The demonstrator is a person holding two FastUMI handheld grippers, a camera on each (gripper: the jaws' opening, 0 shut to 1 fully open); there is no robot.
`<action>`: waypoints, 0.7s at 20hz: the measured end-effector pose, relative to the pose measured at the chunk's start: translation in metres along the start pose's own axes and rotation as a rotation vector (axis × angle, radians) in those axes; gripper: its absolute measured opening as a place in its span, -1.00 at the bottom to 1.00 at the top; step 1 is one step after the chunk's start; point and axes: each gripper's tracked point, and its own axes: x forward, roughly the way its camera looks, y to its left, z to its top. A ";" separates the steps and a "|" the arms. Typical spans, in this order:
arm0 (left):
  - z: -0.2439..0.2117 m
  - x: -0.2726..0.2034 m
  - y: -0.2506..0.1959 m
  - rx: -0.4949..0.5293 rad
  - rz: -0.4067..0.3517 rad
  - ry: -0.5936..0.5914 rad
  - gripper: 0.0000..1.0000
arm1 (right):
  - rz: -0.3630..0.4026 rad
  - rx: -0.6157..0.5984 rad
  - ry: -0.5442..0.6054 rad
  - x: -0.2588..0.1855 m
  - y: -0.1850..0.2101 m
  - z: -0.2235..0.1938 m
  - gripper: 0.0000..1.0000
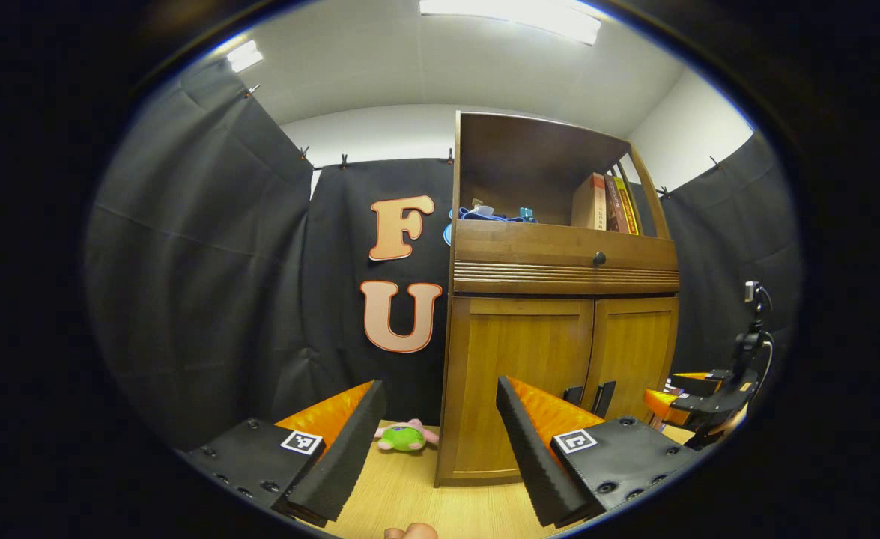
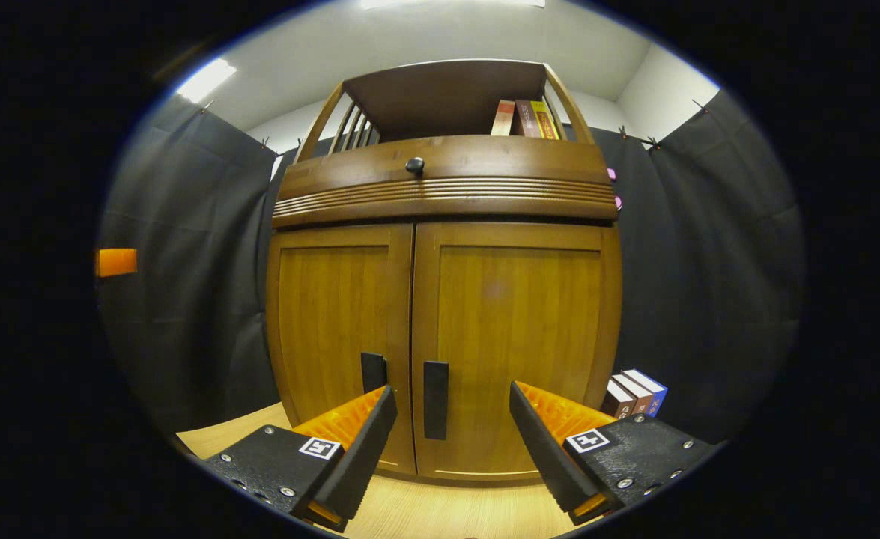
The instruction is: Open the right door of the double-door shoe cabinet with the right hand, and open the left door with the left hand.
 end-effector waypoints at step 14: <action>-0.001 -0.009 0.027 0.029 0.049 0.004 0.90 | -0.054 0.041 0.098 0.083 -0.002 -0.069 0.87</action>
